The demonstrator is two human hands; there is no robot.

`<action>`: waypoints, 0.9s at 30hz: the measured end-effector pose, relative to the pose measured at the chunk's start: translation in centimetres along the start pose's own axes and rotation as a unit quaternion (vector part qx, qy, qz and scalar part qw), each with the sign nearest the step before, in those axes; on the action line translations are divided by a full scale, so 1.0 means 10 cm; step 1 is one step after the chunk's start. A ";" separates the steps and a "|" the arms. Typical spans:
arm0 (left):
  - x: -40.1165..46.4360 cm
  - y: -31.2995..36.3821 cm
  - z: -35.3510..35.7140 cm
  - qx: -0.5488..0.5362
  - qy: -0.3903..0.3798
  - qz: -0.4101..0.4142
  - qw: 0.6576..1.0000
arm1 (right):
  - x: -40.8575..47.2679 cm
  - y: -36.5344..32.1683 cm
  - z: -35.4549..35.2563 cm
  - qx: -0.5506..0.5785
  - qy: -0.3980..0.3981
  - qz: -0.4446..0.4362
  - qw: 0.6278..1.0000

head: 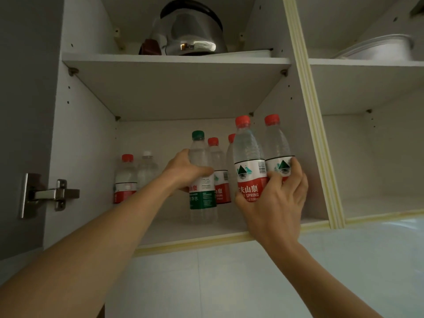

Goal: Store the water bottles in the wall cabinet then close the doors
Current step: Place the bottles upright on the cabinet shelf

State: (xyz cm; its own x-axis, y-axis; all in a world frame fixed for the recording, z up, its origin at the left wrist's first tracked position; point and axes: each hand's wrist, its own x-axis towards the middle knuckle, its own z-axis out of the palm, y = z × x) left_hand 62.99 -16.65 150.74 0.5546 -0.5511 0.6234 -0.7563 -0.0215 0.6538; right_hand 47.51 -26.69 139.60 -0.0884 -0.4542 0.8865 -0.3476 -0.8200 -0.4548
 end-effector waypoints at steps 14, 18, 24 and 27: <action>-0.38 -0.03 -0.62 0.038 0.028 -0.039 0.998 | -0.15 -0.36 -0.09 -0.008 -0.031 -0.171 0.985; -0.40 -0.11 -0.67 0.028 0.036 -0.017 0.999 | -0.08 -0.56 -0.02 0.051 -0.114 -0.146 0.981; -0.37 -0.16 -0.70 0.042 0.024 0.024 0.999 | 0.17 -0.88 0.23 0.127 -0.265 -0.058 0.954; -0.33 -0.24 -0.73 0.042 0.040 0.031 0.998 | 0.20 -0.90 0.42 0.151 -0.306 -0.019 0.940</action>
State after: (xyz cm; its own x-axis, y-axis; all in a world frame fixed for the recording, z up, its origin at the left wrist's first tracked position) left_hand 65.55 -8.68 150.22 0.5287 -0.4858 0.6960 -0.8149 -0.0611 0.5763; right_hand 54.34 -21.64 145.09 0.5049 -0.4618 0.7292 -0.0511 -0.8593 -0.5088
